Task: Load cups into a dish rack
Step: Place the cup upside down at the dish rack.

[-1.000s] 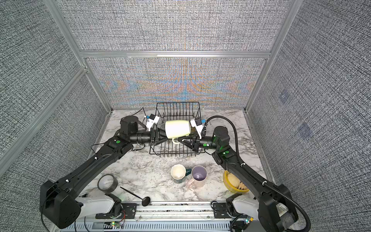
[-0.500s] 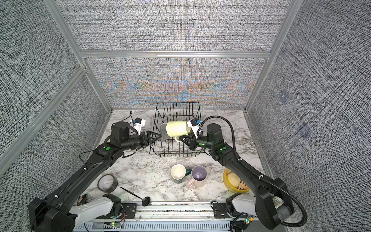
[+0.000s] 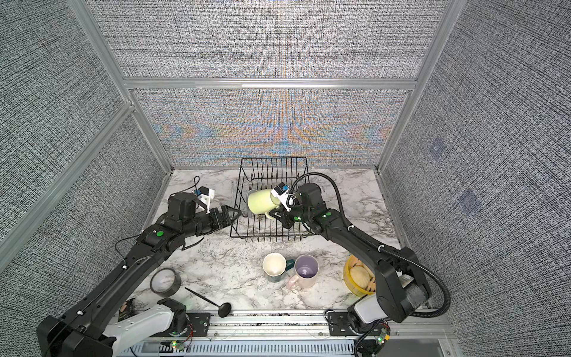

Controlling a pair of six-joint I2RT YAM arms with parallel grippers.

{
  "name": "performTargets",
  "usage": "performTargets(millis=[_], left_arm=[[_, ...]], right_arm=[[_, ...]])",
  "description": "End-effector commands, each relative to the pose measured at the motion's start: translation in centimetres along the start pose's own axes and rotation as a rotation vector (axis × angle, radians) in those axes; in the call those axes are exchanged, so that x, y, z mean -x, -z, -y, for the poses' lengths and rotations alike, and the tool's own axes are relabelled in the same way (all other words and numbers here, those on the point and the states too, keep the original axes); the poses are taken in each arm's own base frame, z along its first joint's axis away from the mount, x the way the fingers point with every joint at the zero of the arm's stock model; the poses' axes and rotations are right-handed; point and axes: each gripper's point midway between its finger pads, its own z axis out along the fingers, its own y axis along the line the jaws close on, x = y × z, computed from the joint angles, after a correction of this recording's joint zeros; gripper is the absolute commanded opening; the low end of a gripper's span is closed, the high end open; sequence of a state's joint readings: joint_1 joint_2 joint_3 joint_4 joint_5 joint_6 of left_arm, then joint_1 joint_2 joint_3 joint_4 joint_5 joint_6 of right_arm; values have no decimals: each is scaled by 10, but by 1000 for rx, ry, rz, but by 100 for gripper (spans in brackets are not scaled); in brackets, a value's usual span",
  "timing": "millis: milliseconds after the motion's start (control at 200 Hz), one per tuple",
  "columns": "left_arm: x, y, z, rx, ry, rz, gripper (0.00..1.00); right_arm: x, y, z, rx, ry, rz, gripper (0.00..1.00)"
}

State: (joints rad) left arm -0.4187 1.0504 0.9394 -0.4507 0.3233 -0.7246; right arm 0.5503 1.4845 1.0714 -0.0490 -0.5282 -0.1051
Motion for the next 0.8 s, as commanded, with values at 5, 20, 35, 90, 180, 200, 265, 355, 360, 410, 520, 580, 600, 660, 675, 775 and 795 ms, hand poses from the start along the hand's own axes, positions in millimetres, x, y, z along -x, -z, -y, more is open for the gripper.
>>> performTargets(millis=[5, 20, 35, 90, 180, 200, 265, 355, 360, 410, 520, 580, 600, 660, 675, 775, 795], left_arm=[[3, 10, -37, 201, -13, 47, 100], [3, 12, -40, 219, -13, 53, 100], [3, 14, -44, 239, -10, 59, 100], [4, 21, -61, 330, 10, 88, 100], [7, 34, -84, 450, 24, 140, 100], [6, 36, -90, 476, 25, 148, 100], [5, 43, -101, 526, 29, 174, 100], [2, 44, -109, 536, 29, 195, 100], [2, 44, -109, 535, 28, 194, 100], [1, 43, -109, 532, 18, 191, 100], [-3, 42, -114, 551, 18, 172, 100], [-5, 41, -116, 555, 26, 169, 100], [-5, 41, -116, 555, 26, 169, 100], [-5, 41, -118, 562, 21, 167, 100], [-5, 42, -118, 567, 21, 167, 100], [-5, 45, -121, 585, 30, 177, 100], [-5, 45, -121, 581, 31, 180, 100]], right_arm=[[-7, -7, -3, -4, 129, -67, 0], [-8, -8, -4, -2, 136, -78, 0], [-9, -9, -4, -5, 144, -91, 0], [-15, -14, -5, -13, 166, -141, 0], [-26, -23, -3, -26, 196, -220, 0], [-27, -25, -2, -30, 201, -233, 0], [-31, -31, -3, -29, 210, -275, 0], [-33, -34, -7, -20, 215, -317, 0], [-33, -34, -7, -20, 215, -320, 0], [-36, -36, -7, -23, 231, -345, 0], [-42, -37, 3, -58, 262, -414, 0], [-44, -38, 5, -63, 268, -450, 0], [-44, -38, 5, -58, 274, -457, 0], [-48, -42, 4, -57, 294, -481, 0], [-49, -43, 5, -59, 302, -486, 0], [-53, -45, 11, -87, 334, -541, 0], [-53, -44, 12, -90, 335, -553, 0]])
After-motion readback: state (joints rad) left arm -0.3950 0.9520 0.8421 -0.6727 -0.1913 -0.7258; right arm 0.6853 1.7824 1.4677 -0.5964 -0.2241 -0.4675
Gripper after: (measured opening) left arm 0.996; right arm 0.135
